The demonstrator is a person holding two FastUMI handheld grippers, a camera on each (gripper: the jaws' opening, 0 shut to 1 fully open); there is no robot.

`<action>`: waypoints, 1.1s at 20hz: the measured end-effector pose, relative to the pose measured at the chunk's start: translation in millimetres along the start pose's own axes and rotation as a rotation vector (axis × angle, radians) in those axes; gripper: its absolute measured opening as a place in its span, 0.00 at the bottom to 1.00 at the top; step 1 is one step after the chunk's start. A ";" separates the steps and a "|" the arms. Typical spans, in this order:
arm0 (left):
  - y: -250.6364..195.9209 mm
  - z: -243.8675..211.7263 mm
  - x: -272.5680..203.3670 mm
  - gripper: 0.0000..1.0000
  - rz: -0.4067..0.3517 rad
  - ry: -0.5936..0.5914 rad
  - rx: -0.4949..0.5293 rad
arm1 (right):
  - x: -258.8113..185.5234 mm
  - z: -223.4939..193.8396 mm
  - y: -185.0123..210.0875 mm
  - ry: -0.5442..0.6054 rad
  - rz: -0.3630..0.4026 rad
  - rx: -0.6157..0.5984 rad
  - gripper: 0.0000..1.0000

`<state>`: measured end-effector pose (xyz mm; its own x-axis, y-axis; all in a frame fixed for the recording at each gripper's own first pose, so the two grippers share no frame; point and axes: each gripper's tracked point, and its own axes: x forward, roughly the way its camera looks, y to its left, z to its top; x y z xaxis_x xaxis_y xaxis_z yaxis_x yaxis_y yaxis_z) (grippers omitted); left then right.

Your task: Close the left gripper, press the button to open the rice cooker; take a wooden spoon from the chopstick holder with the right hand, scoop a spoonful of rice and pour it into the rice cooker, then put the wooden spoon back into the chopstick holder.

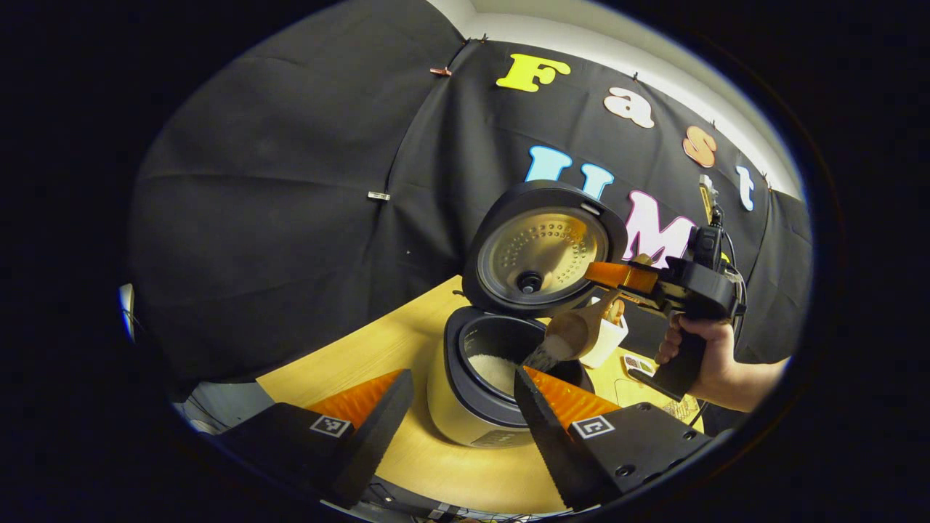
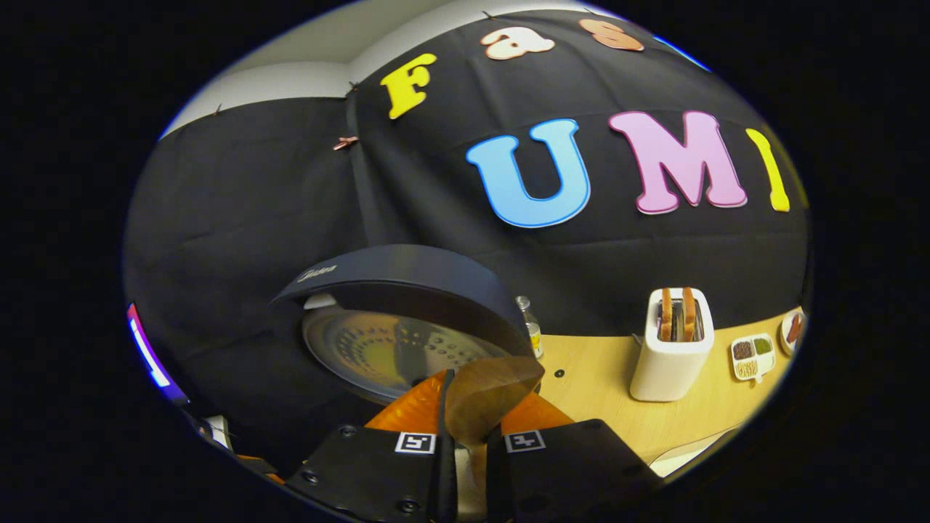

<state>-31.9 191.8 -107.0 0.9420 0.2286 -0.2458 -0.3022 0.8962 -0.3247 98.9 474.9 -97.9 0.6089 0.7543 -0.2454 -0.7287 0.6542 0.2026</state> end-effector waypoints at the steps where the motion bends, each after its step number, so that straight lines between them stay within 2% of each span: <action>1: 0.4 0.3 0.5 0.95 0.001 -0.001 -0.001 | 0.8 -4.0 3.4 0.002 0.015 -0.035 0.20; 5: 4.7 0.9 2.3 0.95 0.011 -0.006 0.004 | -0.8 -16.2 14.2 0.008 0.056 -0.176 0.20; 10: 8.1 0.2 2.7 0.95 0.023 -0.013 -0.007 | -4.5 -35.5 41.8 0.011 0.152 -0.341 0.19; 11: 8.8 1.2 3.0 0.91 0.026 -0.016 -0.011 | -7.5 -42.0 47.9 0.017 0.177 -0.376 0.19; 12: 9.2 0.3 3.6 0.95 0.029 -0.017 -0.015 | -9.6 -48.5 53.4 0.023 0.198 -0.412 0.19; 14: 8.7 -1.0 4.2 0.95 0.030 -0.018 -0.021 | -13.6 -58.5 56.6 0.023 0.217 -0.493 0.19; 15: 9.5 -1.4 4.4 0.95 0.030 -0.016 -0.020 | -15.1 -60.8 58.3 0.019 0.226 -0.522 0.15; 16: 9.9 -2.0 5.6 0.95 0.032 -0.016 -0.017 | -15.6 -64.6 58.9 0.019 0.229 -0.535 0.20; 18: 8.4 -0.6 5.7 0.95 0.032 -0.018 -0.011 | -15.6 -66.9 55.6 0.024 0.224 -0.514 0.20; 22: -1.4 2.8 5.8 0.95 0.023 -0.027 0.004 | -18.5 -39.6 43.3 0.005 0.173 -0.357 0.20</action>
<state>-25.6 193.0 -105.5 0.9385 0.2589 -0.2284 -0.3230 0.8921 -0.3160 43.7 487.1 -122.1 0.4668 0.8507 -0.2416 -0.8840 0.4566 -0.1003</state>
